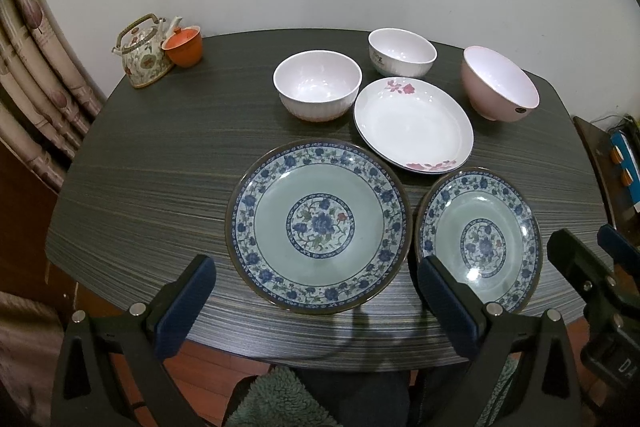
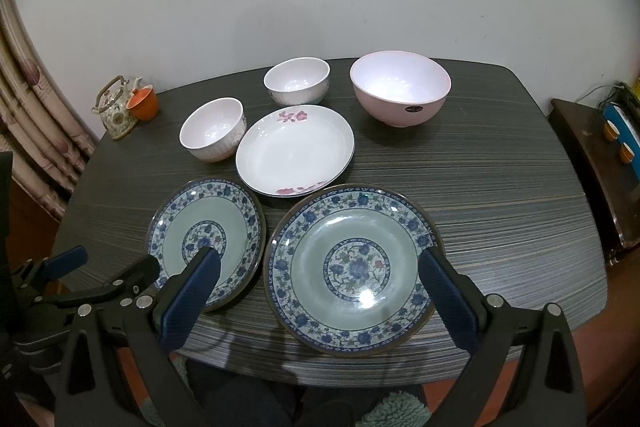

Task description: Organize plates and bowls

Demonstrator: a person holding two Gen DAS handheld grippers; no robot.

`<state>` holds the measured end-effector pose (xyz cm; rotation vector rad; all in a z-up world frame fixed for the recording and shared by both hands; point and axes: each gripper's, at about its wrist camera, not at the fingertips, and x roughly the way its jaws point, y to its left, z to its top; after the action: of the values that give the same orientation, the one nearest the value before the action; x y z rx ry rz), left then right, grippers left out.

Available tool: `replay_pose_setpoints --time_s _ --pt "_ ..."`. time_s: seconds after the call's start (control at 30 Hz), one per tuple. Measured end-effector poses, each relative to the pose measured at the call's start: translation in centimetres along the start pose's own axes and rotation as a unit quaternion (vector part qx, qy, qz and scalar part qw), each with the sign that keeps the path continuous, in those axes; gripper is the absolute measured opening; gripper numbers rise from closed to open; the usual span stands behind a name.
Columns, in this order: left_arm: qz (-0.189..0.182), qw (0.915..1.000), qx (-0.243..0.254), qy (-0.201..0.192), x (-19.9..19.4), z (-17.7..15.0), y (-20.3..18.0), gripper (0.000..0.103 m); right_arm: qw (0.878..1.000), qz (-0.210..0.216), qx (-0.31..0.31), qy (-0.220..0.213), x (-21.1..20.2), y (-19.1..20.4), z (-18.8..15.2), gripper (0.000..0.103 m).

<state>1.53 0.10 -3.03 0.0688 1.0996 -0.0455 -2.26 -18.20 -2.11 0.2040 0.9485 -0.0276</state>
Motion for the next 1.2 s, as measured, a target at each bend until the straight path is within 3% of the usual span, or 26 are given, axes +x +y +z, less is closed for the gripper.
replay_pose_setpoints --time_s 0.43,0.67,0.9,1.1,1.2 --pt "-0.008 0.9999 -0.008 0.005 0.9 0.0 1.1 0.103 1.000 0.003 -0.007 0.003 0.4 0.5 -0.3 0.096" --pt "-0.054 0.9977 -0.039 0.005 1.7 0.4 3.5 0.103 0.998 0.056 -0.020 0.006 1.3 1.0 -0.2 0.089" --pt "-0.114 0.9878 -0.102 0.028 4.0 1.1 7.8 0.103 0.990 0.138 -0.023 0.026 3.1 1.5 0.3 0.075" --pt "-0.130 0.9766 -0.164 0.051 6.5 1.7 11.9 0.082 0.980 0.190 -0.015 0.054 5.8 1.9 1.4 0.067" --pt "-0.133 0.9727 -0.182 0.056 7.6 1.8 13.3 0.078 0.975 0.206 -0.008 0.078 7.7 2.1 1.9 0.059"
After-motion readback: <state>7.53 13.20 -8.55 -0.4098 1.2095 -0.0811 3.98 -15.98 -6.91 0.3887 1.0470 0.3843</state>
